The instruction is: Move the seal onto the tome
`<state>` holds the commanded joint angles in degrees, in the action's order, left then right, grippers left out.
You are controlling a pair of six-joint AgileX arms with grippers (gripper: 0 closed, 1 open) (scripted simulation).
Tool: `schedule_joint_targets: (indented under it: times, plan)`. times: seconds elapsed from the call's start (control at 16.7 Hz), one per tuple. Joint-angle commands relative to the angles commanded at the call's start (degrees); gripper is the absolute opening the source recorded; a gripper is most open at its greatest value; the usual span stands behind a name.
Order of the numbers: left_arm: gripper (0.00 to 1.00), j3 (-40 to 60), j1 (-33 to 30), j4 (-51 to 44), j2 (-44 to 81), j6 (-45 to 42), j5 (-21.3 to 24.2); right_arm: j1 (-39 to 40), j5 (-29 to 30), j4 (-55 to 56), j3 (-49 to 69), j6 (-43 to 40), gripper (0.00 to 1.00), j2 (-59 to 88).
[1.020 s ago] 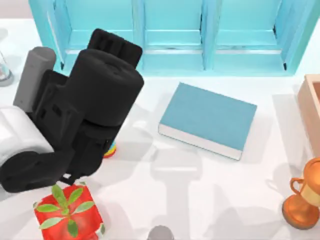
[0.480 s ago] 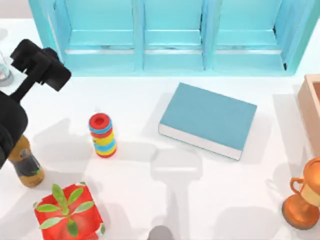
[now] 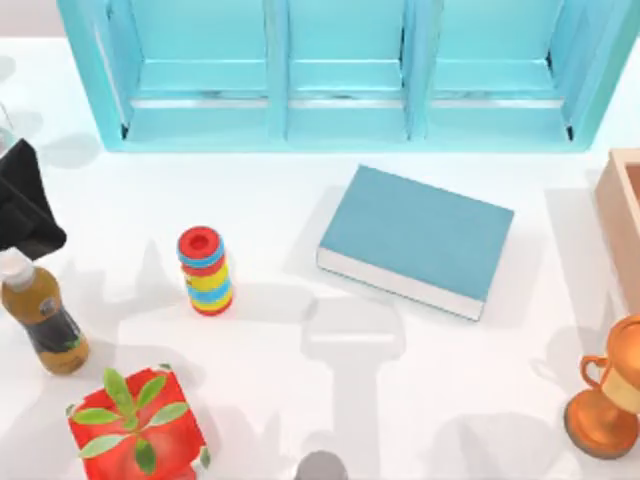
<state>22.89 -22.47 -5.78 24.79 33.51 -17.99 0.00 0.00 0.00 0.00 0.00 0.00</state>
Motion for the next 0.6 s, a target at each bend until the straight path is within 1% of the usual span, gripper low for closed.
schedule_joint_targets:
  times: [0.6]
  plan:
    - [1.00, -15.59, 15.51, 4.69, -18.50, -25.17, 11.92, 0.00, 0.00, 0.00, 0.00, 0.00, 1.00, 0.00]
